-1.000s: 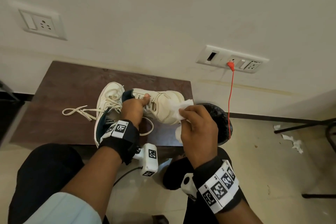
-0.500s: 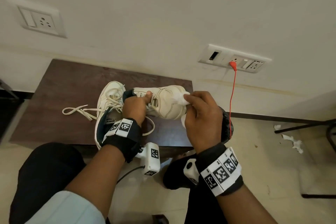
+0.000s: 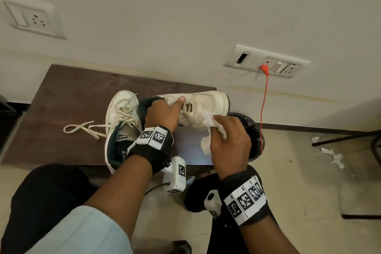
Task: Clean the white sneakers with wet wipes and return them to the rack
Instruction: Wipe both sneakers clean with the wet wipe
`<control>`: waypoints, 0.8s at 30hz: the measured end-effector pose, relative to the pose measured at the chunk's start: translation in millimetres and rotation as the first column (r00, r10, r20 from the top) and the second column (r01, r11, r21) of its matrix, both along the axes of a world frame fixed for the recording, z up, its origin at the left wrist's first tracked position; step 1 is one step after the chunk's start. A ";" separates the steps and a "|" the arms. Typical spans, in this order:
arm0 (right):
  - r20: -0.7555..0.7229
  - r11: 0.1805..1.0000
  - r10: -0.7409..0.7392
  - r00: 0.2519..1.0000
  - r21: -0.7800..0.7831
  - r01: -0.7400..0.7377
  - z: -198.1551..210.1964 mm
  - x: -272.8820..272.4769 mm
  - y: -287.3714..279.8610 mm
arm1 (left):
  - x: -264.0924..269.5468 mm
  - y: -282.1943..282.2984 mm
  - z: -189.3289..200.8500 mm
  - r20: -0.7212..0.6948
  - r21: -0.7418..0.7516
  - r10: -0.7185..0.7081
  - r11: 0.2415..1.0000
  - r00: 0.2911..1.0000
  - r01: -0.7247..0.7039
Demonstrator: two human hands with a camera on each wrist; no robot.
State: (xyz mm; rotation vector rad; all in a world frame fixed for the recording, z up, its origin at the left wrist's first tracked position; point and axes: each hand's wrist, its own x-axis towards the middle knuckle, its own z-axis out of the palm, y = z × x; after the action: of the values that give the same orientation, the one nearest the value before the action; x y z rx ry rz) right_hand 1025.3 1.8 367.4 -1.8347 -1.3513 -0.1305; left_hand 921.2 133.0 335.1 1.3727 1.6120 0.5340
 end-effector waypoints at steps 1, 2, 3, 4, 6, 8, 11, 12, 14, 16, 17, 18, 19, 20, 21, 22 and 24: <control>-0.015 1.000 -0.021 1.000 -0.022 0.020 -3.4 4.0 -1.4 | 2.7 1.0 -0.6 -0.055 0.016 -0.017 1.000 0.998 0.017; -0.026 0.998 -0.036 0.999 -0.047 0.035 -7.7 7.6 -3.9 | 4.4 1.3 -1.1 -0.120 0.035 -0.033 0.999 0.992 0.037; -0.033 0.997 -0.047 0.998 -0.068 0.045 -12.2 10.5 -6.6 | 5.6 1.4 -3.0 -0.196 0.060 -0.053 0.996 0.979 0.066; -0.040 0.995 -0.052 0.998 -0.086 0.048 -16.2 12.5 -8.9 | 6.2 0.6 -5.3 -0.274 0.079 -0.078 0.991 0.959 0.103; -0.073 0.990 -0.054 0.996 -0.131 0.044 -24.1 16.8 -10.1 | 6.2 -2.6 -11.4 -0.408 0.088 -0.130 0.980 0.904 0.180; -0.114 0.974 -0.068 0.991 -0.225 0.041 -36.4 22.6 -6.2 | 5.0 -5.4 -19.2 -0.496 0.078 -0.171 0.968 0.851 0.240; -0.073 0.924 -0.048 0.996 -0.381 0.017 -56.2 29.1 4.9 | 5.9 -6.5 -27.7 -0.559 0.074 -0.218 0.948 0.800 0.310; -0.062 0.907 -0.020 0.998 -0.420 -0.008 -61.3 29.5 9.1 | 6.3 -5.8 -28.8 -0.566 0.076 -0.223 0.944 0.793 0.320; -0.048 0.861 0.034 0.998 -0.506 -0.054 -68.3 28.9 16.6 | 8.1 -4.2 -30.8 -0.579 0.085 -0.229 0.937 0.782 0.338; -0.048 0.810 0.076 0.996 -0.580 -0.089 -72.6 28.5 21.5 | 10.8 -4.1 -33.5 -0.597 0.088 -0.244 0.927 0.764 0.365; -0.051 0.791 0.093 0.994 -0.603 -0.105 -74.8 28.4 22.0 | 12.4 -4.4 -35.1 -0.604 0.087 -0.253 0.922 0.756 0.378; -0.049 0.780 0.113 0.992 -0.615 -0.119 -75.9 27.2 21.1 | 14.0 -4.4 -36.1 -0.609 0.089 -0.257 0.918 0.750 0.387; -0.042 0.775 0.136 0.990 -0.617 -0.133 -77.2 25.1 19.7 | 16.0 -3.6 -37.6 -0.614 0.092 -0.257 0.916 0.746 0.392; -0.035 0.774 0.168 0.985 -0.614 -0.154 -78.5 22.3 17.2 | 17.8 -3.0 -38.8 -0.618 0.095 -0.255 0.915 0.744 0.392; -0.033 0.766 0.209 0.977 -0.615 -0.185 -80.5 18.8 14.7 | 18.6 -2.2 -39.8 -0.622 0.097 -0.252 0.915 0.742 0.392; -0.026 0.748 0.259 0.966 -0.627 -0.217 -82.7 15.0 12.4 | 19.1 -1.5 -40.6 -0.625 0.099 -0.251 0.914 0.739 0.394; 0.012 0.706 0.324 0.946 -0.669 -0.233 -84.3 8.3 10.2 | 17.9 -1.6 -41.6 -0.630 0.107 -0.251 0.909 0.735 0.403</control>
State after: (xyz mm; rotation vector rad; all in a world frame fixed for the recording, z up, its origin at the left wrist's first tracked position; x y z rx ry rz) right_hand 1033.6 12.0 283.2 -2.1752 -1.9264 0.4660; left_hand 939.1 131.3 293.5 2.1234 1.7641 0.0541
